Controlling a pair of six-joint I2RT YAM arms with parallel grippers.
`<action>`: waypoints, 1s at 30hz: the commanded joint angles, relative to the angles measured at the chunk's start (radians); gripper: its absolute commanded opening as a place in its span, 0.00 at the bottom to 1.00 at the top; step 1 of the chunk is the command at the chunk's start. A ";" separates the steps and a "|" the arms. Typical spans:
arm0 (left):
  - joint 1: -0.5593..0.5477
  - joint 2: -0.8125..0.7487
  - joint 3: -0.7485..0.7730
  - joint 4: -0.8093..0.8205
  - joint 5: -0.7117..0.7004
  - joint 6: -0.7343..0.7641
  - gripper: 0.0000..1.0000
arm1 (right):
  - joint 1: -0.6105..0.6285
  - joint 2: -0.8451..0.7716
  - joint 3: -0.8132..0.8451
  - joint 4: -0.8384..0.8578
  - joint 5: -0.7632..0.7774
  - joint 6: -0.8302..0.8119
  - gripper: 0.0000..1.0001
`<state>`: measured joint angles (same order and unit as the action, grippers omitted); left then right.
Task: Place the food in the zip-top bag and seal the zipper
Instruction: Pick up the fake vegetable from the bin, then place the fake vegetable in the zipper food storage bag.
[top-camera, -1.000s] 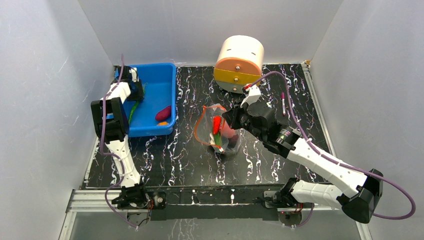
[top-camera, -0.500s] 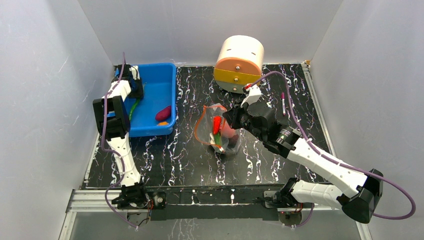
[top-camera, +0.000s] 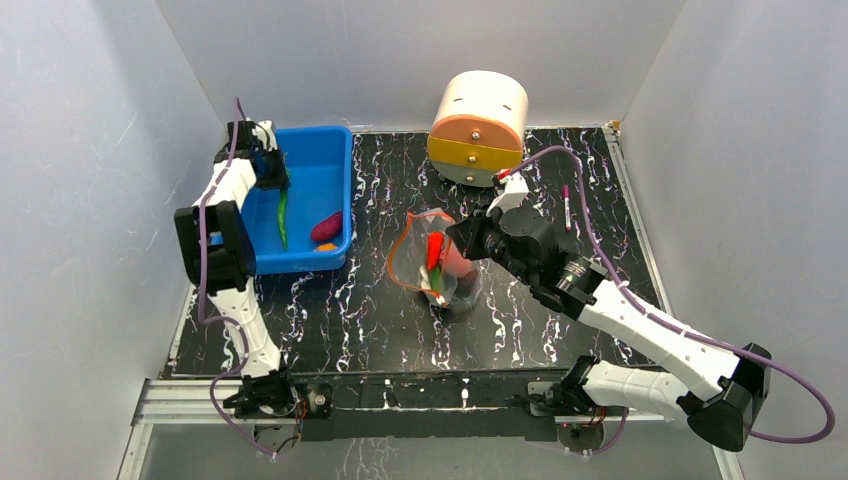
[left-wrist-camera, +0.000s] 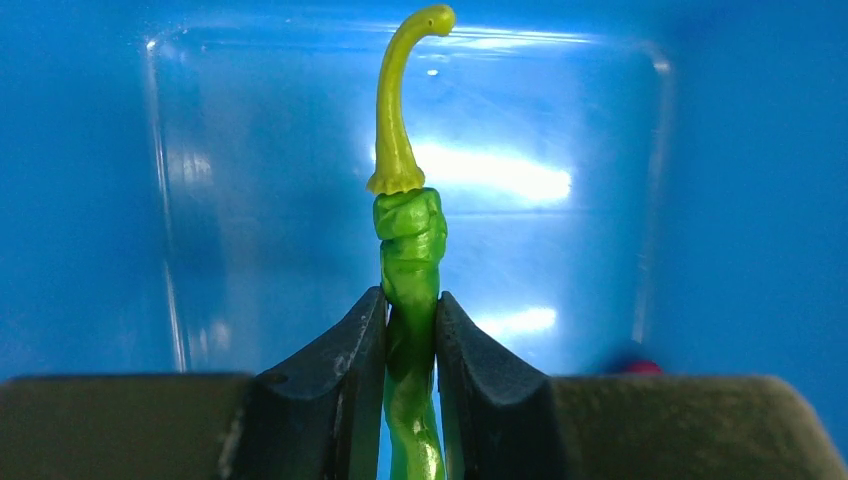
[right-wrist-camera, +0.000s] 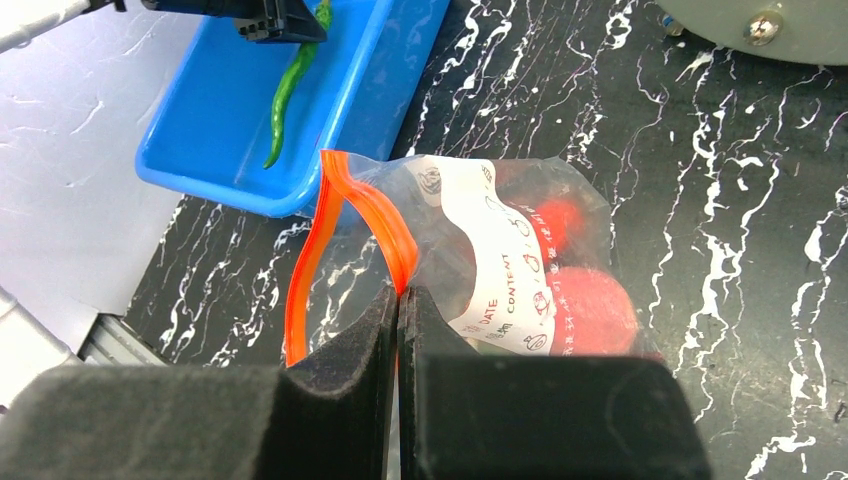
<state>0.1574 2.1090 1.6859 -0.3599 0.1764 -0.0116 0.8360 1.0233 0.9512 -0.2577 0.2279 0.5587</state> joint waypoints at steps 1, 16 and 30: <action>-0.005 -0.216 -0.081 0.068 0.110 -0.053 0.16 | -0.002 -0.004 0.006 0.086 -0.042 0.070 0.00; -0.018 -0.658 -0.433 0.593 0.551 -0.478 0.17 | -0.002 0.027 0.007 0.116 -0.067 0.247 0.00; -0.229 -0.791 -0.666 1.246 0.660 -1.026 0.12 | -0.002 0.049 -0.019 0.214 0.016 0.386 0.00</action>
<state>-0.0422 1.3960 1.0599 0.6022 0.8158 -0.8421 0.8360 1.0698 0.9310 -0.1638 0.2054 0.8879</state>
